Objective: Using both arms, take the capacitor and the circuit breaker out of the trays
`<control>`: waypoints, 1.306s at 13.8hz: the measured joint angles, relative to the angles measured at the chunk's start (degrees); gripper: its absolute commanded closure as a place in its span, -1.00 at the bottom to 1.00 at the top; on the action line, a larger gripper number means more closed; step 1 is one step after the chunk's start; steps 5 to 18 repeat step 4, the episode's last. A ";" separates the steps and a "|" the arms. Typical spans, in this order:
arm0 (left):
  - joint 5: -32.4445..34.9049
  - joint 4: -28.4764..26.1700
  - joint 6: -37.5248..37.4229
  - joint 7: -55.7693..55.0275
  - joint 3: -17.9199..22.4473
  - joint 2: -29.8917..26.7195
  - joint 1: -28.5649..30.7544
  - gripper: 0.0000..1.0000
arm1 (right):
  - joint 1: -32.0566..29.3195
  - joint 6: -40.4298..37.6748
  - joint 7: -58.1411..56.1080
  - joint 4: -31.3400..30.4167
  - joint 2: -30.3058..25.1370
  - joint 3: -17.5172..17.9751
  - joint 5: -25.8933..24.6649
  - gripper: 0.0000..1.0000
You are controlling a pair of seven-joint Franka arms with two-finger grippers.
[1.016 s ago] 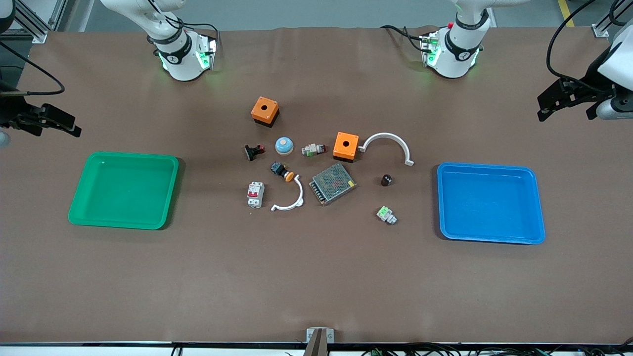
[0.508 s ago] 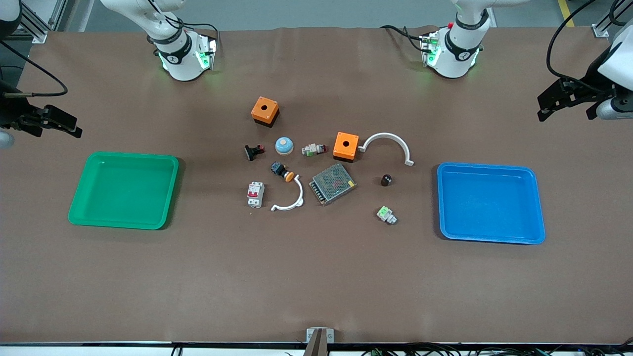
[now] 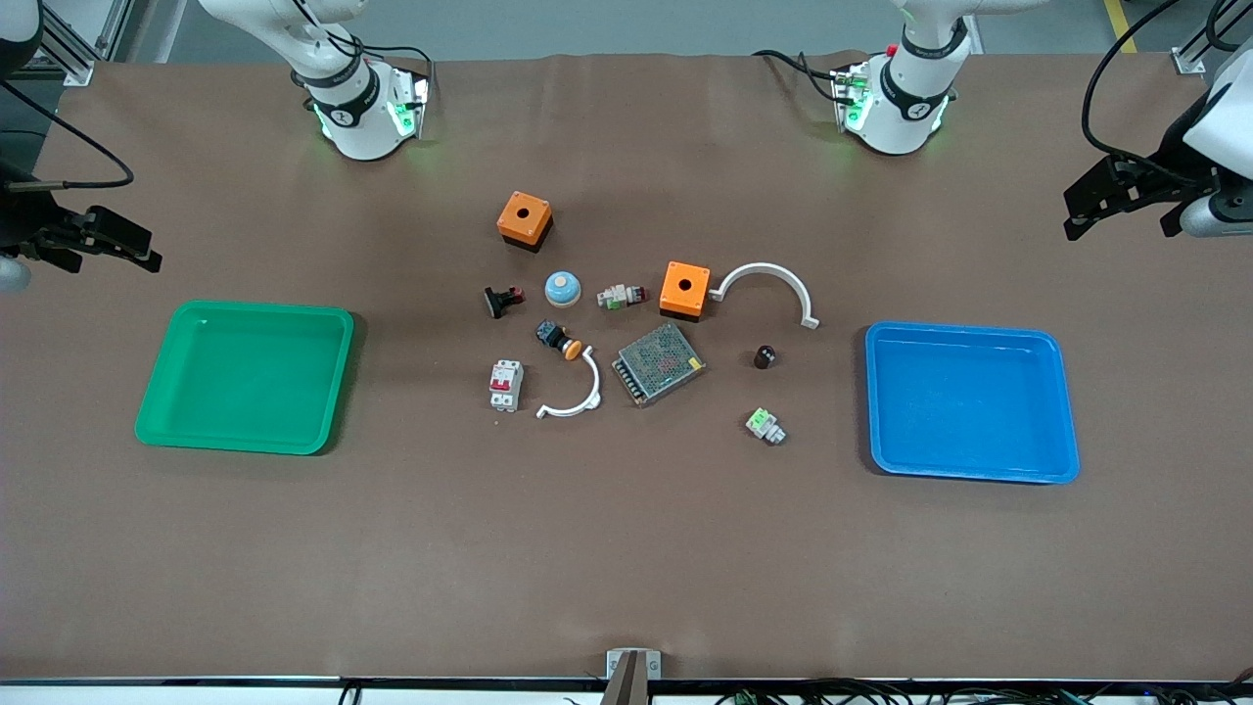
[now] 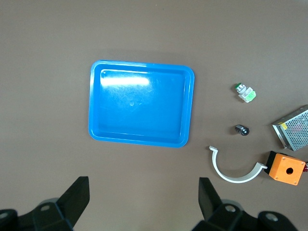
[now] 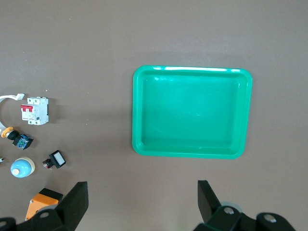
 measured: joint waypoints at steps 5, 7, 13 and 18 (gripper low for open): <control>0.00 0.02 0.00 0.25 -0.02 0.00 0.00 -1.00 | 0.00 0.00 -0.02 -0.05 0.00 0.00 -0.02 -1.00; 0.00 0.02 0.00 0.25 -0.02 0.00 0.00 -1.00 | 0.00 0.00 -0.02 -0.05 0.00 0.00 -0.02 -1.00; 0.00 0.02 0.00 0.25 -0.02 0.00 0.00 -1.00 | 0.00 0.00 -0.02 -0.05 0.00 0.00 -0.02 -1.00; 0.00 0.02 0.00 0.25 -0.02 0.00 0.00 -1.00 | 0.00 0.00 -0.02 -0.05 0.00 0.00 -0.02 -1.00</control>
